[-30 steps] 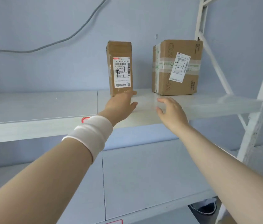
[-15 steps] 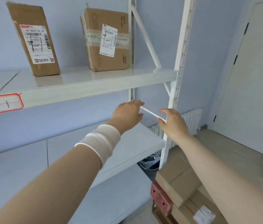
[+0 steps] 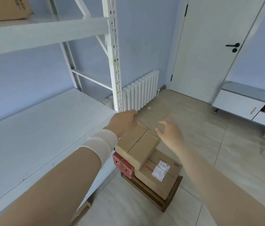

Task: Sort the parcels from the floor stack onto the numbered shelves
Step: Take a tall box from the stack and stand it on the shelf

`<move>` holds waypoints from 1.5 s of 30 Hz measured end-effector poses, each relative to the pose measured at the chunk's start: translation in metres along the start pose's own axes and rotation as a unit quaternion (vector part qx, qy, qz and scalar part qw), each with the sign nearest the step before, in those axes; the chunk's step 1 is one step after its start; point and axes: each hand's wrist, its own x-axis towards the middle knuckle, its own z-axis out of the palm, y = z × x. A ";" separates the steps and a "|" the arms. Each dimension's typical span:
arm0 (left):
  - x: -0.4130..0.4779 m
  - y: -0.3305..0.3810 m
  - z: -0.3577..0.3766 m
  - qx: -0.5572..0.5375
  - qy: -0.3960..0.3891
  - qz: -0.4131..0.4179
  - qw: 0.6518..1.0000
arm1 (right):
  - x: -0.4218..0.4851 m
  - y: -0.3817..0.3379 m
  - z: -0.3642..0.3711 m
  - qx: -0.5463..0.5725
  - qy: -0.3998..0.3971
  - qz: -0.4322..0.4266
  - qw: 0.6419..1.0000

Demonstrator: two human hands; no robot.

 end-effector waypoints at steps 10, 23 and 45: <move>0.091 -0.051 0.110 -0.119 -0.140 -0.034 0.982 | 0.031 0.062 0.092 0.099 -0.089 0.204 0.970; 0.186 -0.128 0.252 -0.274 -0.236 -0.266 0.894 | 0.065 0.131 0.189 0.346 -0.136 0.445 0.815; 0.283 -0.217 0.350 -0.330 -0.228 -0.351 0.846 | 0.192 0.175 0.348 0.517 -0.100 0.545 0.652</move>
